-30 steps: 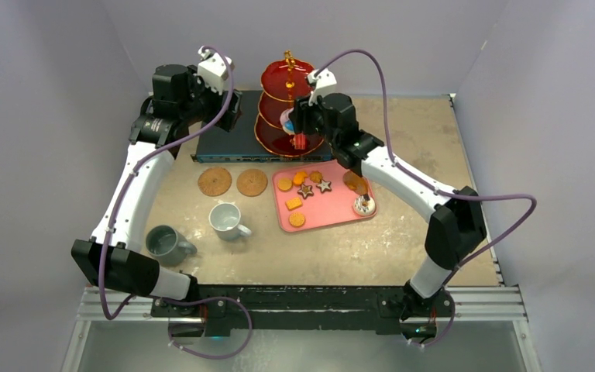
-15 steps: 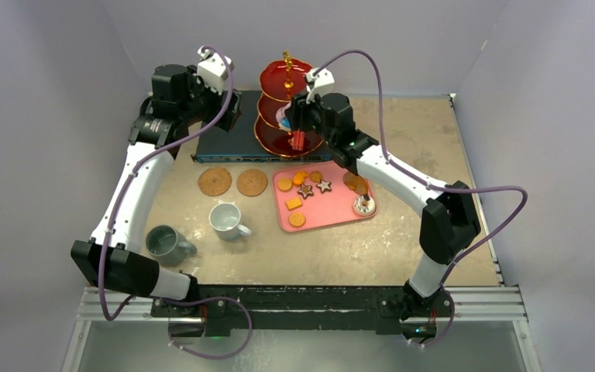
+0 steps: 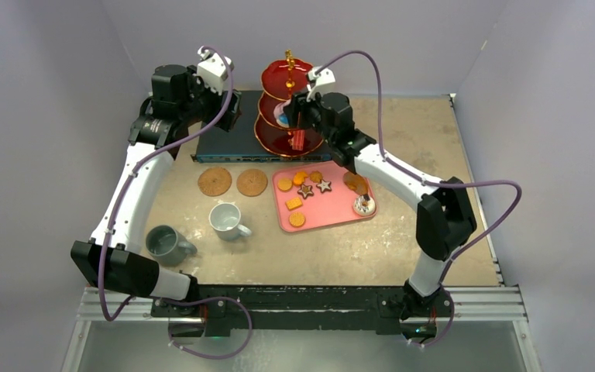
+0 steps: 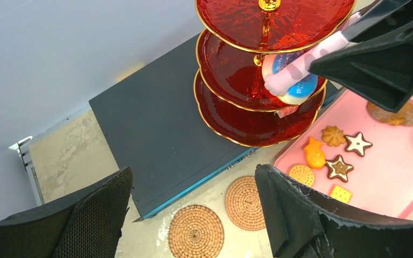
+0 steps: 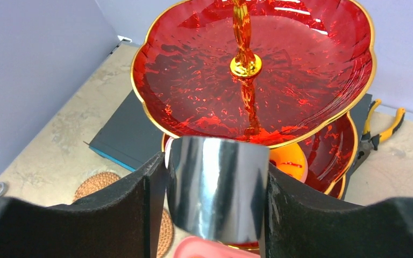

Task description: Serve the afternoon tea

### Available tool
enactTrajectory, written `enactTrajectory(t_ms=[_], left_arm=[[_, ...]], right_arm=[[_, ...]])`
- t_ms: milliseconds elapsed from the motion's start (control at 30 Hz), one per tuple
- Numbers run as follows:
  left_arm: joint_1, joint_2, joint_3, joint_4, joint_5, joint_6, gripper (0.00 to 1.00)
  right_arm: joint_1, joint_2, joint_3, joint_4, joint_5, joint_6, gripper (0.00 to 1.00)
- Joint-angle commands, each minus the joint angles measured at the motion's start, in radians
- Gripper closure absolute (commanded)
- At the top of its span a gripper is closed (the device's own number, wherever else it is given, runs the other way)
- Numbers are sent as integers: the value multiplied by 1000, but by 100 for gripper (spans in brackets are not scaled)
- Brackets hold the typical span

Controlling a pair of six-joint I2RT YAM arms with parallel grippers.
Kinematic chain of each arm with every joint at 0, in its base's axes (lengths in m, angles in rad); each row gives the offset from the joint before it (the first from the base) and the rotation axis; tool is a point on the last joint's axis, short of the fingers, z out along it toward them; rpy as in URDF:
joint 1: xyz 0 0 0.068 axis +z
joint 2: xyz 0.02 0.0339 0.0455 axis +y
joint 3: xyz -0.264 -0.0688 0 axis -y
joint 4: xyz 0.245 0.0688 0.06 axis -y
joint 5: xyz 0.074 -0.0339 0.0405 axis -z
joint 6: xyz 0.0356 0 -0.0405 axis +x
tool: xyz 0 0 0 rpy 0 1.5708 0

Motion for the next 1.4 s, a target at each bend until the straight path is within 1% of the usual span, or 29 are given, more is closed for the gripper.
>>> enactTrajectory(t_ms=[0,200,333,400,667,833,967,1167,1367], left_arm=[[8,-27,0,33,3,10,16],[8,-28,8,27,3,10,16],[7,-28,12,27,7,7,15],[8,-28,13,28,7,6,15],[8,-30,15,29,15,-2,14],[7,-31,16,29,14,3,14],[8,-28,24,27,18,2,15],[8,-21,36,22,26,3,15],[8,-16,56,4,35,4,15]], right_arm=[[-3,18,13,101,-2,19,43],[-3,20,8,89,3,16,35],[-3,-23,-24,81,5,8,30],[-3,-43,-44,80,7,7,29],[-6,-99,-90,57,32,-6,30],[-10,-185,-146,13,65,-33,32],[-13,-299,-261,-69,106,-27,32],[-13,-491,-484,-180,200,50,32],[-13,-614,-615,-316,290,186,32]])
